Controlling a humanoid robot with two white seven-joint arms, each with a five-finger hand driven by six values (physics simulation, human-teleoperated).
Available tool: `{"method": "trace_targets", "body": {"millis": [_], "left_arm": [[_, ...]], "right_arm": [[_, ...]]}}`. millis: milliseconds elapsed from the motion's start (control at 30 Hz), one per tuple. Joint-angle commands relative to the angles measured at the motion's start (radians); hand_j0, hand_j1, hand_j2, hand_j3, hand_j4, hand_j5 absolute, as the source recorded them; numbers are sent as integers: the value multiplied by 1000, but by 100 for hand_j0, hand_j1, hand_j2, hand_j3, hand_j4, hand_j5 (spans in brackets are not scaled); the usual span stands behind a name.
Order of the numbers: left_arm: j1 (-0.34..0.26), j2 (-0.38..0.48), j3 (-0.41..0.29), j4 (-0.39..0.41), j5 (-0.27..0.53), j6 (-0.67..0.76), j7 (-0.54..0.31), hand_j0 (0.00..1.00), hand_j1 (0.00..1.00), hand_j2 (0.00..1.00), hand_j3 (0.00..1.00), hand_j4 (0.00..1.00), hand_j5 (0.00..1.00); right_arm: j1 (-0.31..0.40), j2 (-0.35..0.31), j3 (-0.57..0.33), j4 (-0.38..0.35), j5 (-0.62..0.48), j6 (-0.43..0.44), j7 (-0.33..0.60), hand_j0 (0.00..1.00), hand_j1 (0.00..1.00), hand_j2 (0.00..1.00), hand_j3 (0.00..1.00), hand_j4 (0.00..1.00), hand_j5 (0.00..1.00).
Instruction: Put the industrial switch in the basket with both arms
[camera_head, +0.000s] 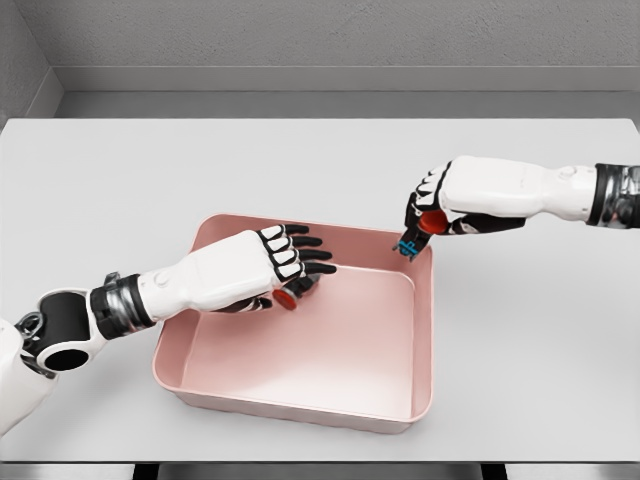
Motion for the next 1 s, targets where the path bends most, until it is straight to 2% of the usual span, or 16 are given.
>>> {"method": "trace_targets", "body": {"millis": [0,100,133,200,267,433,500,633,867,900,933,967], "left_arm": [[0,14,4,-3,12,0,1,100,100,100,100,100,100],[-31,87,5,-4,71,0,1,100,100,100,100,100,100],[-57,107,5,-4,92,0,1,100,100,100,100,100,100],[-146,152,0,-4,189,0,1,100,100,100,100,100,100],[-199,195,-6,-4,262,0,1,100,100,100,100,100,100],[-201,439,-6,-4,253,0,1,100,100,100,100,100,100],[-202,483,-6,-3,230,0,1,100,100,100,100,100,100],[-201,471,-4,-4,221,0,-2,100,100,100,100,100,100],[-196,470,-4,-3,207,0,-9,100,100,100,100,100,100],[-196,471,-4,-3,206,0,-10,100,100,100,100,100,100],[-196,470,-4,-3,189,0,-12,100,100,100,100,100,100],[-196,468,-4,-3,167,0,-12,100,100,100,100,100,100]], "right_arm": [[0,1,0,-9,-8,3,0,48,48,48,48,48,48],[-2,2,2,-18,-8,3,0,48,48,48,48,48,48],[-3,7,2,-18,-8,3,0,48,48,48,48,48,48],[-3,18,3,-19,-8,3,0,48,48,48,48,48,48],[-3,27,3,-19,-8,3,0,48,48,48,48,48,48],[-5,59,12,-22,-11,3,-4,48,48,48,48,48,48],[-3,65,28,-22,-43,3,-5,48,48,48,48,48,48],[-3,73,58,-22,-104,3,-5,48,48,48,48,48,48],[-6,96,87,-27,-130,3,-10,50,50,50,50,50,50],[-6,99,87,-27,-130,3,-11,59,59,59,59,59,59],[-8,100,87,-27,-130,3,-30,82,82,82,82,82,82],[-11,102,87,-27,-130,3,-40,99,99,99,99,99,99]]}}
